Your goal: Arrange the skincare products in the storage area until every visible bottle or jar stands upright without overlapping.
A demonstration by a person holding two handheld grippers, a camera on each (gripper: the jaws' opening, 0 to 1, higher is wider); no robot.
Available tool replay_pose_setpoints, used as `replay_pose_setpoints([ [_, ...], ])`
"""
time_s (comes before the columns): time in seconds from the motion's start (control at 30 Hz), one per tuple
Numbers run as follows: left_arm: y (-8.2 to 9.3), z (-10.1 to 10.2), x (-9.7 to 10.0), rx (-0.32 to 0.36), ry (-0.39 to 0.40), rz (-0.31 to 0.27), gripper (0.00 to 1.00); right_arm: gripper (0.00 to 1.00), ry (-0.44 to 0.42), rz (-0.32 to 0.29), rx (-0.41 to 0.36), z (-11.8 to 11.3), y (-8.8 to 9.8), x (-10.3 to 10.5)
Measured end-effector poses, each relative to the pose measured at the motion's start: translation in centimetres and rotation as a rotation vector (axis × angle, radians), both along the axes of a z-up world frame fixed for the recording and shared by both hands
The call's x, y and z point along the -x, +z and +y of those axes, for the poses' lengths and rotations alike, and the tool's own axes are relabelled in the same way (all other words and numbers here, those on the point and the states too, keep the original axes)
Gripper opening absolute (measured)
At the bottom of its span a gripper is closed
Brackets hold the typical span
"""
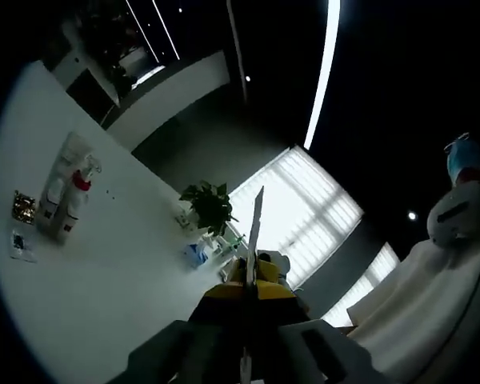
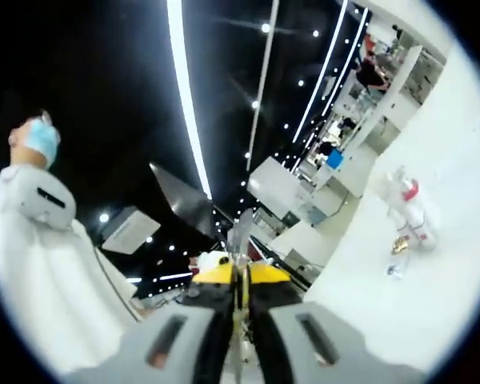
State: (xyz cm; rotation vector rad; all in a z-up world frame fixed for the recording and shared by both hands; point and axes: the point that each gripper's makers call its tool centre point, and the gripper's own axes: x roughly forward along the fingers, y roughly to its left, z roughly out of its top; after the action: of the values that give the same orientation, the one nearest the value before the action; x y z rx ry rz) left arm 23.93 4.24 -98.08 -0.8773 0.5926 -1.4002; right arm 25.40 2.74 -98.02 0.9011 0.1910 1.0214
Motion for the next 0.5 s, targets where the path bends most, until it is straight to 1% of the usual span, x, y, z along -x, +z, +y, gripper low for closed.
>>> replay_pose_setpoints([
  [0.03, 0.4, 0.1, -0.3, 0.022, 0.012, 0.013, 0.01, 0.13, 0.007, 0.004, 0.005, 0.1, -0.2, 0.1],
  [0.1, 0.5, 0.5, -0.9, 0.019, 0.029, 0.009, 0.01, 0.12, 0.029, 0.008, -0.002, 0.3, -0.3, 0.4],
  [0.17, 0.6, 0.8, -1.4, 0.027, 0.045, 0.014, 0.01, 0.11, 0.058, 0.015, 0.007, 0.8, -0.6, 0.8],
  [0.2, 0.6, 0.9, -1.6, 0.033, 0.052, 0.022, 0.01, 0.08, 0.08, 0.03, 0.027, 1.2, -1.1, 1.1],
  [0.23, 0.6, 1.0, -1.8, 0.045, 0.056, 0.033, 0.01, 0.02, 0.105, 0.022, 0.044, 1.5, -1.3, 1.4],
  [0.27, 0.5, 0.9, -1.6, 0.037, 0.051, 0.03, 0.01, 0.01, 0.116, 0.022, 0.023, 1.6, -1.0, 1.7],
  [0.3, 0.7, 0.9, -1.4, 0.051, 0.042, 0.012, 0.02, 0.01, 0.101, 0.006, 0.032, 1.5, -1.0, 1.5],
  [0.33, 0.8, 0.9, -1.4, 0.053, 0.041, 0.011, 0.02, 0.01, 0.103, -0.002, 0.034, 1.5, -1.0, 1.6],
  [0.5, 0.5, 0.9, -1.5, 0.043, 0.043, 0.003, 0.06, 0.0, 0.087, -0.005, 0.057, 1.3, -1.3, 1.2],
])
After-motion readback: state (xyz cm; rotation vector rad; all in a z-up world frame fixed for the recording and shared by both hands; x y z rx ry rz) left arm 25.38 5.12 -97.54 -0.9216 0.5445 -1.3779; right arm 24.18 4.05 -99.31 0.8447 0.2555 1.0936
